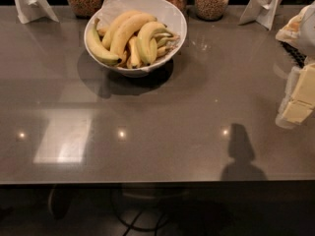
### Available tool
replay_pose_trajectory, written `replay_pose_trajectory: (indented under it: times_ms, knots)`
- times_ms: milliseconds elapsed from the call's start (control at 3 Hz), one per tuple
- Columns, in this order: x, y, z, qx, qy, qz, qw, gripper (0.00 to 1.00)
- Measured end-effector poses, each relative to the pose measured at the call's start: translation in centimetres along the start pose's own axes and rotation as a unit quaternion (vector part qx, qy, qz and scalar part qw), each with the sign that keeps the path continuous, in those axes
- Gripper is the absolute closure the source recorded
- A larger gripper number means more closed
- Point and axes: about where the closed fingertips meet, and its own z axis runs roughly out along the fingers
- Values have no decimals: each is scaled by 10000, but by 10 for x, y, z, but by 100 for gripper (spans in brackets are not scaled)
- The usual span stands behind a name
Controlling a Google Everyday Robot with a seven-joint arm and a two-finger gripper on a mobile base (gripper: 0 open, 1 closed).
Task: Pick banana from white bowl
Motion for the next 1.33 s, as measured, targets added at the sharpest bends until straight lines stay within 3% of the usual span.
replay_pose_trajectory:
  times_ms: [333, 667, 1000, 1333]
  knots:
    - [0, 0, 0, 2, -2, -1, 10000, 0]
    - [-14, -12, -3, 321, -293, -222, 9988, 0]
    - [-74, -47, -8, 780, -1174, -1042, 9845, 0]
    - [-134, -71, -15, 962, -1969, -2029, 9544, 0]
